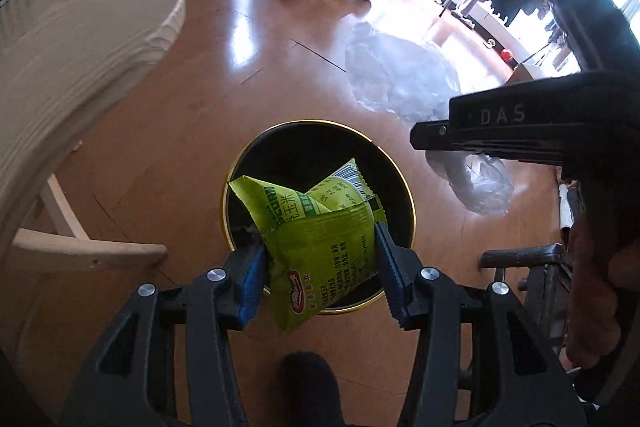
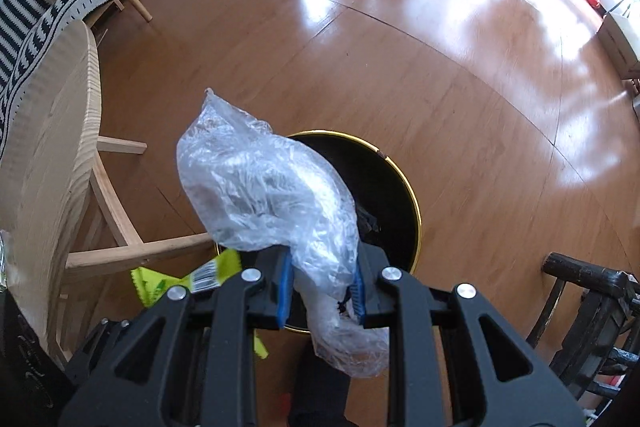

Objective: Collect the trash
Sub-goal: 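Carry snack bag and plastic bag over the bin and open both tools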

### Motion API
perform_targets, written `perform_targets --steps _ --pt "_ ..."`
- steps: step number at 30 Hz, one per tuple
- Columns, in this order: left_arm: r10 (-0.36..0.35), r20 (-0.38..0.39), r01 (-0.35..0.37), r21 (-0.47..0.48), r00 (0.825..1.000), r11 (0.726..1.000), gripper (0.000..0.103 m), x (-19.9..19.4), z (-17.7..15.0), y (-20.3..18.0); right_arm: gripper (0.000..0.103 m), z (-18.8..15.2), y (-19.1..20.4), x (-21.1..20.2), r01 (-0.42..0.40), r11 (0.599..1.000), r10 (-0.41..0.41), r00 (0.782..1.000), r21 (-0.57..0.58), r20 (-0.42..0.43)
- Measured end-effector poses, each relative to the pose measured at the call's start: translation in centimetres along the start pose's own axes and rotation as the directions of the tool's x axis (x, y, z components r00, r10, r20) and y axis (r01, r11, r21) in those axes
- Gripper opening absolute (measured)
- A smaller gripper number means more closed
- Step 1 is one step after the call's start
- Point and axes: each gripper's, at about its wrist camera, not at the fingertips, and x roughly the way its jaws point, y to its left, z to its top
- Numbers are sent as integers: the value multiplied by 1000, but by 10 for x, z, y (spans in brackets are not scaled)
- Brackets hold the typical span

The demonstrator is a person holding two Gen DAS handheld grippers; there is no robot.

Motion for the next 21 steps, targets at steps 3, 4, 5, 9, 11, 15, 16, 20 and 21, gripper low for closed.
perform_targets --steps 3,4,5,9,11,15,16,20,21 --pt "-11 4 11 5 1000 1000 51 -2 1 -2 24 0 0 3 -2 1000 2 1000 12 -5" --pt "-16 11 15 7 1000 1000 51 -2 1 -4 24 1 -3 3 3 1000 -3 1000 20 -6" --pt "-21 17 21 12 1000 1000 53 3 4 -9 30 1 -5 4 10 999 -9 1000 34 -10" --pt "-25 13 25 28 1000 999 74 3 3 -13 68 5 -11 -2 -18 997 18 1000 72 10" --pt "-31 9 31 22 999 999 76 3 3 -13 68 5 -8 -4 -7 998 6 1000 57 18" --pt "-28 18 28 15 999 999 82 -4 1 -10 68 7 -3 -9 -28 998 27 999 58 27" --pt "-27 28 26 13 999 1000 84 -11 0 -7 68 8 1 -14 -38 998 36 998 54 41" --pt "-4 89 8 -45 996 999 91 -53 -13 17 71 9 29 -37 -94 996 93 990 5 107" --pt "-3 96 8 -55 995 998 91 -62 -17 22 72 8 41 -43 -93 995 95 987 -21 126"
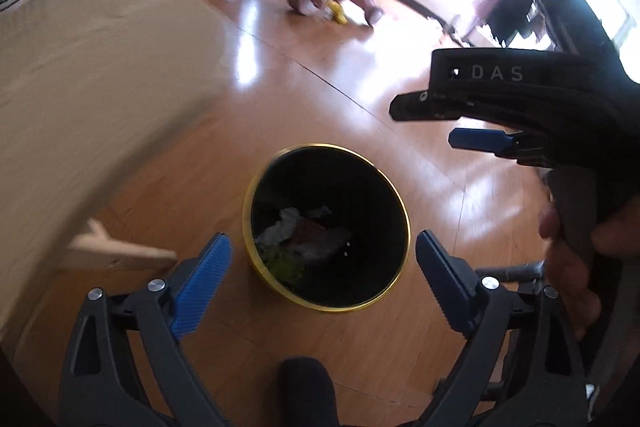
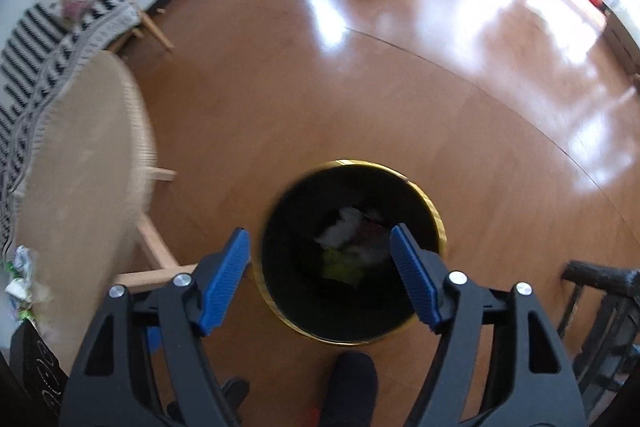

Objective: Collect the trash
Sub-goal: 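Carry snack bag and plastic bag over the bin and open both tools, then grasp the white paper carton with the left tool while the right tool grasps the foil wrapper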

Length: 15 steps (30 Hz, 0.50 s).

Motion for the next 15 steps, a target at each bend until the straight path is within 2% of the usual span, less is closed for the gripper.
perform_targets --steps 3,6,9,10,15 --pt "38 43 -38 -13 998 999 91 -50 -11 27 73 -4 48 -17 -30 994 36 998 -107 51" --pt "121 117 -122 3 986 993 93 -115 -27 61 78 -14 112 -33 -98 969 122 988 -227 95" --pt "242 181 -246 -3 953 969 94 -177 -44 104 80 -28 171 -37 -163 932 199 976 -323 84" --pt "294 200 -294 -31 935 955 94 -201 -51 125 80 -32 189 -37 -186 921 223 972 -343 74" --pt "441 270 -407 -175 856 897 94 -282 -82 201 80 -61 291 -32 -295 850 339 940 -436 24"
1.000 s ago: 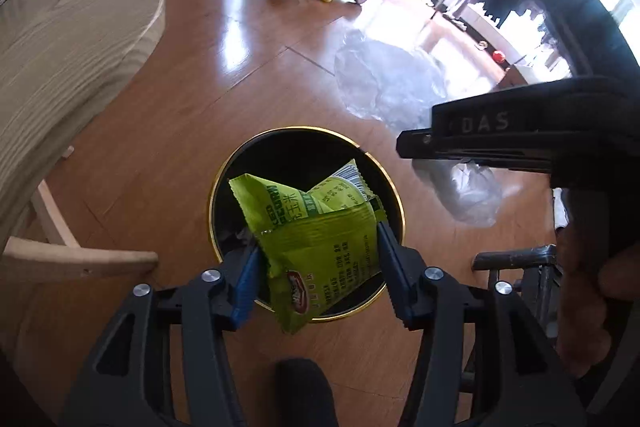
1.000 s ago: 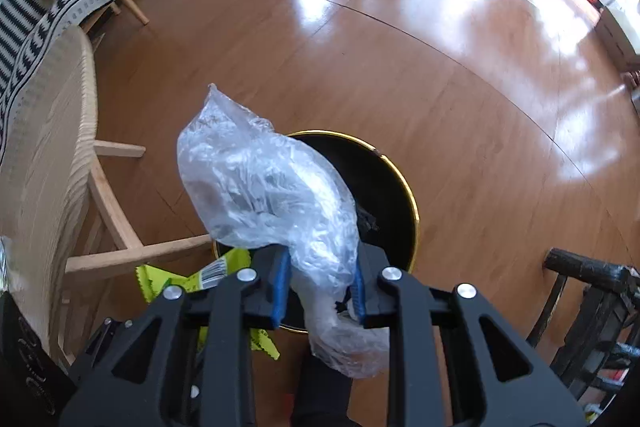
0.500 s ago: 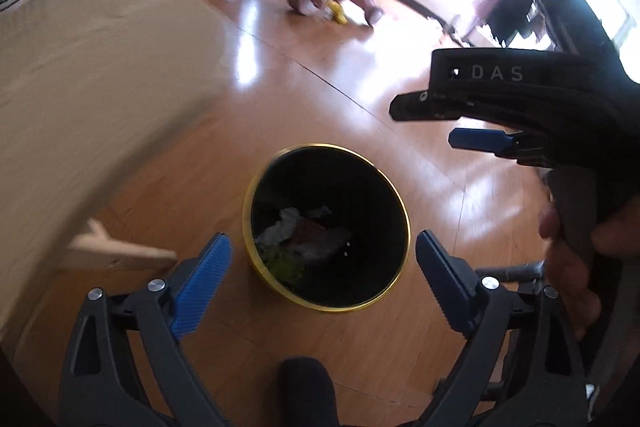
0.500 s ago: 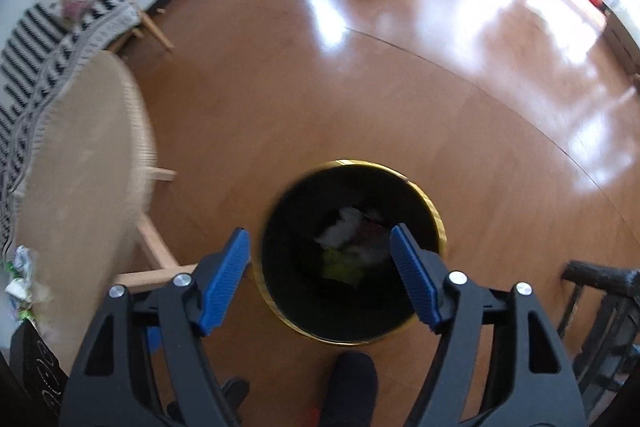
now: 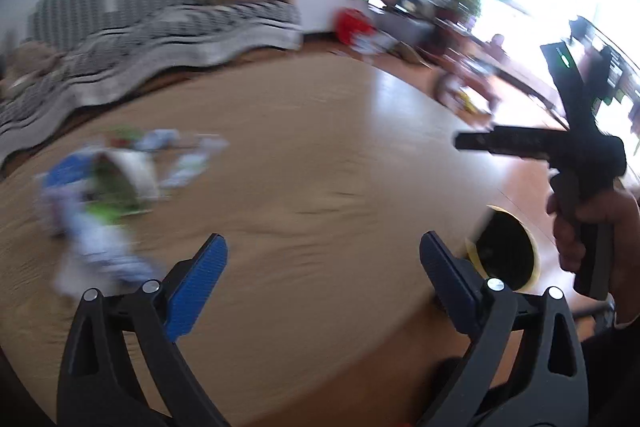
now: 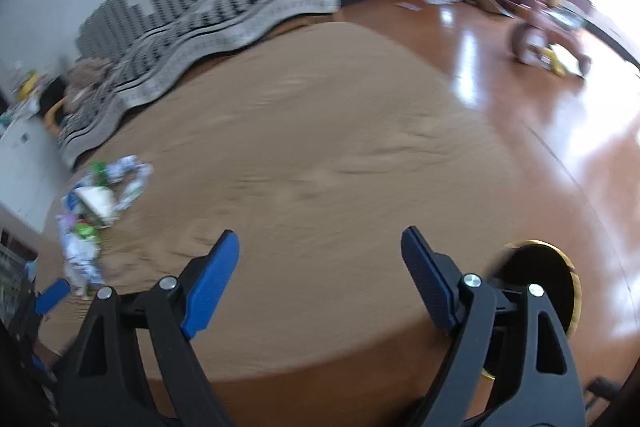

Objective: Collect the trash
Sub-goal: 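Grasp the white paper carton with the left tool while the right tool grasps the foil wrapper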

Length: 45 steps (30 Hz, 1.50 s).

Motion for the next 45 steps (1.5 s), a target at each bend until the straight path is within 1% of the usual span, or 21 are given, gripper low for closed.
perform_targets --steps 1,4,6,9,12,14,16,18,21,22,24,27,30,33,34,36,37,39,40,41,45 --pt "37 23 -36 -36 999 999 94 -10 -4 24 80 -1 18 6 -16 1000 16 1000 -16 -2" --pt "87 45 -80 -146 995 986 94 -31 -13 78 80 -4 82 36 -91 991 87 995 -97 -42" --pt "105 51 -96 -159 993 983 94 -41 -20 108 80 -11 111 52 -119 982 110 992 -144 -68" --pt "142 40 -135 -147 989 980 94 -44 -28 132 80 -23 159 69 -187 959 167 980 -212 -109" --pt "171 13 -167 -163 985 972 94 -44 -38 161 80 -33 197 74 -237 927 211 970 -292 -118" --pt "161 -8 -160 -179 987 971 94 -40 -44 181 80 -41 217 74 -276 897 246 961 -346 -128" --pt "176 -17 -176 -171 984 969 94 -36 -49 196 80 -49 234 75 -311 864 273 950 -395 -150" --pt "168 -26 -170 -177 985 969 94 -32 -53 203 80 -59 252 79 -338 826 288 941 -451 -176" --pt "164 -45 -169 -194 985 966 94 -21 -55 213 80 -70 263 88 -340 803 280 940 -490 -195" --pt "166 -52 -173 -203 985 964 94 -17 -55 219 80 -73 267 93 -344 799 276 939 -494 -207" --pt "151 -43 -157 -222 988 962 94 -15 -54 223 80 -79 274 102 -346 792 268 937 -503 -223" --pt "141 -42 -147 -210 989 967 94 -8 -54 227 80 -82 282 112 -359 786 278 933 -503 -230" --pt "141 -65 -152 -206 988 967 94 -2 -56 227 75 -86 292 119 -361 776 281 932 -516 -230" --pt "136 -64 -146 -209 989 967 94 0 -56 228 64 -91 301 125 -366 767 279 930 -527 -241" --pt "134 -63 -144 -209 989 967 94 0 -56 228 58 -91 304 128 -372 764 281 927 -527 -248" --pt "120 -65 -131 -210 991 969 94 2 -55 227 45 -93 307 129 -366 756 275 930 -543 -244" --pt "119 -67 -131 -208 991 969 94 3 -54 226 29 -92 308 129 -368 754 275 929 -544 -248" --pt "121 -64 -132 -198 991 971 94 4 -53 224 26 -91 305 126 -374 754 285 927 -540 -244" --pt "120 -65 -131 -188 991 973 94 6 -52 223 25 -90 304 122 -366 752 284 930 -548 -233" --pt "120 -65 -130 -180 991 975 94 8 -52 221 25 -88 302 119 -358 752 281 934 -554 -222" --pt "115 -67 -124 -154 991 980 94 17 -46 212 25 -76 287 102 -355 762 295 935 -541 -198"
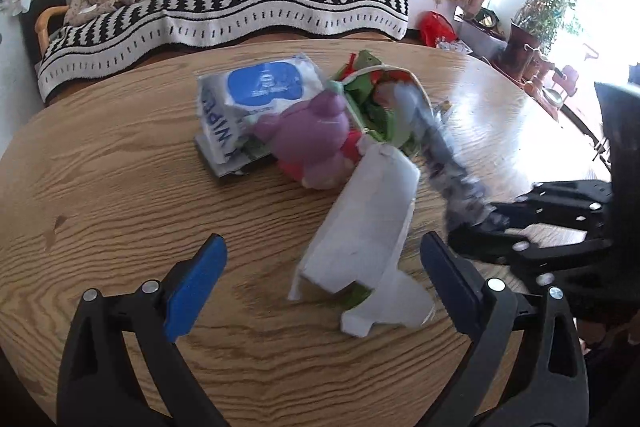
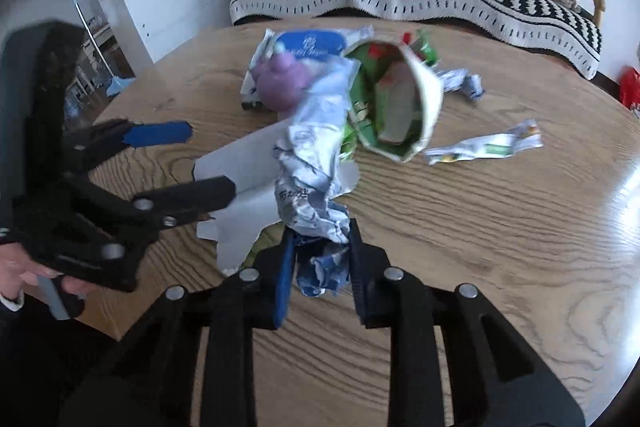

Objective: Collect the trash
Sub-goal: 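Grasp the white paper carton with the left tool while the right tool grasps the foil wrapper, then carry the white carton and foil wrapper over the black bin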

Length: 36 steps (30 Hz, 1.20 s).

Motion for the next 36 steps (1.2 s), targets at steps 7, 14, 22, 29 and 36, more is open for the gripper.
perform_targets --steps 7,14,22,29,36 --pt "18 -28 -16 68 999 998 83 24 2 -29 25 -9 -26 -37 40 999 -40 999 20 20" --pt "53 -41 -49 104 998 993 38 26 2 -51 25 -14 -35 -52 49 998 -50 998 41 32" --pt "60 -33 -56 112 998 992 37 14 4 -58 25 -12 -33 -60 58 997 -61 997 47 49" --pt "64 16 -65 89 998 994 37 -10 17 -67 25 -19 -55 -96 105 989 -116 988 99 104" --pt "-50 69 38 166 996 985 37 -22 24 -142 25 -53 -113 -167 193 954 -231 961 231 151"
